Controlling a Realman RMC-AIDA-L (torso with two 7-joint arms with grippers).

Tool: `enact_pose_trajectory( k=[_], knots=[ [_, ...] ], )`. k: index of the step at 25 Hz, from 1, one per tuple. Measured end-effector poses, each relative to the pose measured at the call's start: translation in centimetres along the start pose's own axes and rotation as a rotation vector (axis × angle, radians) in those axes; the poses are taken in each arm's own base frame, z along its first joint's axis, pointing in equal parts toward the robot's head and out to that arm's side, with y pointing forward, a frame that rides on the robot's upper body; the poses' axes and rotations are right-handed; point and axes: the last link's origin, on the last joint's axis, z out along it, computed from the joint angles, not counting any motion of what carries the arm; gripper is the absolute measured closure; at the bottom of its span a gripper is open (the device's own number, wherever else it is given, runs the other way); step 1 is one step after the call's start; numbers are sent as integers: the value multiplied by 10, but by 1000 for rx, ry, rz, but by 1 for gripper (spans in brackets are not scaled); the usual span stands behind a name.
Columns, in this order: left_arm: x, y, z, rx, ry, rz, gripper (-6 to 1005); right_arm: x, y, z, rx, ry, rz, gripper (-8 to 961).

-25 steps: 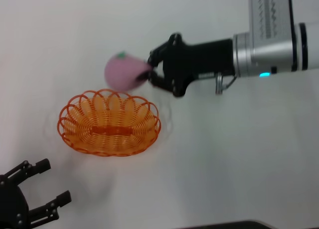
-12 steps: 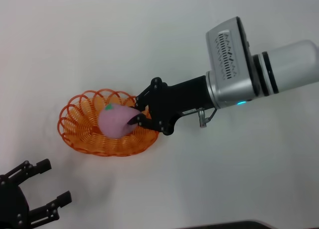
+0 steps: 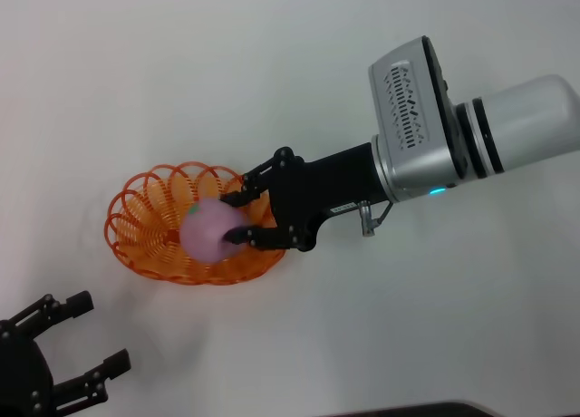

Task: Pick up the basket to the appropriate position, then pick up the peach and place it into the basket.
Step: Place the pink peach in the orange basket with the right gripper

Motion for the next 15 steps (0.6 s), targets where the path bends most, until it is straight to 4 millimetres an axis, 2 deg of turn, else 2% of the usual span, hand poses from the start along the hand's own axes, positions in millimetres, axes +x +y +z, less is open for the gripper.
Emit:
enact_pose_trajectory(
  k=[4,6,12,15],
  knots=[
    [1,0,0,-4,3,0,125,0,0,0,2,0,2,658],
    [1,0,0,-6,5,2,125,0,0,0,4,0,3,415],
    [2,-1,1,-4,12,5,123,0,-2,-4,31,-24,4,288],
    [3,-1,2,-6,13,7,123,1,-7,-15,104,-93,26,224]
  ],
)
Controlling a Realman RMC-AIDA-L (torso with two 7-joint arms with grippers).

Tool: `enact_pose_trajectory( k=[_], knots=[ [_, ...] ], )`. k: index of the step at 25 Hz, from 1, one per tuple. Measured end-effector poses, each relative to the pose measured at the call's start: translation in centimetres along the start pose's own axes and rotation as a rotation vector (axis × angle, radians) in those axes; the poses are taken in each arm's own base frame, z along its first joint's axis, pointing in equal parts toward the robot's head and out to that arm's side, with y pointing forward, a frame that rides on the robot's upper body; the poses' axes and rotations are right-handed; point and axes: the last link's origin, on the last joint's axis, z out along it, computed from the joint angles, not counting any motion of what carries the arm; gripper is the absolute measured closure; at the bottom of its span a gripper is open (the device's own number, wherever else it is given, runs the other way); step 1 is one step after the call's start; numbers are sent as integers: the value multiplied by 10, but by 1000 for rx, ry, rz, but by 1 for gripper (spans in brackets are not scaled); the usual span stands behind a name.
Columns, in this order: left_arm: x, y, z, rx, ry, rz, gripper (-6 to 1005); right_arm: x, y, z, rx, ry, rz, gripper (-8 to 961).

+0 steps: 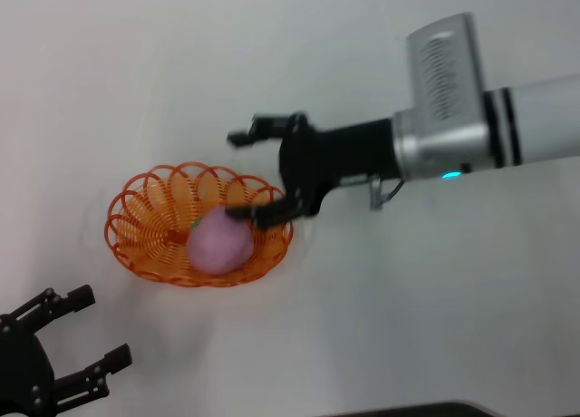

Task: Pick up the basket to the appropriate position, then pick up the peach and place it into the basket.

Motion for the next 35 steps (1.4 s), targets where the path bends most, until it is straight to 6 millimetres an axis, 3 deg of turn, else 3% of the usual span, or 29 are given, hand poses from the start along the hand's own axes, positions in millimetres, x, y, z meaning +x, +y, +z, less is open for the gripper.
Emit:
enact_pose_trajectory(
  k=[5,7,13,19,25,29,35],
  knots=[
    [2,-1,1,6,13,7,124,6,-10,-36,199,-145,60,78],
    [3,-2,1,11,22,10,124,20,-10,-59,307,-171,112,9],
    [5,-4,0,28,38,15,124,42,7,-82,366,-176,176,8],
    [6,-6,2,31,36,19,123,63,50,-92,296,-149,179,9],
    [10,-11,6,48,55,33,124,86,78,-94,319,-134,244,9],
    [12,-15,8,58,62,42,124,88,83,-86,307,-144,244,11],
    [6,-16,6,79,37,28,124,81,72,-77,273,-147,224,12]
  ],
)
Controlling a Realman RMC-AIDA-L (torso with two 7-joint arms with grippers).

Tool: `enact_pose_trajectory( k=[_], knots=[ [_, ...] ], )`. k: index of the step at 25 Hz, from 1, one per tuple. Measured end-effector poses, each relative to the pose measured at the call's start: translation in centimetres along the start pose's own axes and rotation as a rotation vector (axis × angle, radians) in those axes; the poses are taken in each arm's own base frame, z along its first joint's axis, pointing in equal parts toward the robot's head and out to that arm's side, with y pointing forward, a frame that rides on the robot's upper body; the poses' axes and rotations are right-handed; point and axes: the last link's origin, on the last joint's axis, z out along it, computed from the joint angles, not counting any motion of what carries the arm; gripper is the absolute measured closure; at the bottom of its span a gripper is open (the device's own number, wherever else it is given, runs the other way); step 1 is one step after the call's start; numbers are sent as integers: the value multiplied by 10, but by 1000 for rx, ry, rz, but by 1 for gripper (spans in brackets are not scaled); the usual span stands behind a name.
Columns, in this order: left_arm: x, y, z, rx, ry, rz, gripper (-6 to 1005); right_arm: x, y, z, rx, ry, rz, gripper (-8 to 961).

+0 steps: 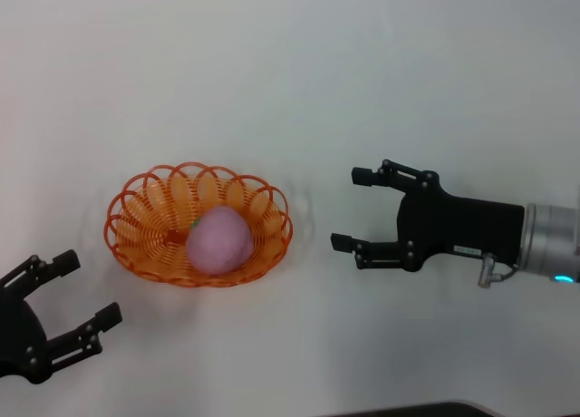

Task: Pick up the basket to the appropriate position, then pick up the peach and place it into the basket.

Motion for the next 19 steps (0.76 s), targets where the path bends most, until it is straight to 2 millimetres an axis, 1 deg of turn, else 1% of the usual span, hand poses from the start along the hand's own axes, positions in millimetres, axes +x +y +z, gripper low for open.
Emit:
enact_pose_trajectory(
  k=[6,19],
  knots=[
    [-4,4,-5,11,-5,-14,124,-6,-5,8,-28,2,-21,14],
    [-7,5,-4,10,-9,-24,124,-8,-8,12,-17,2,-26,15]
  ],
)
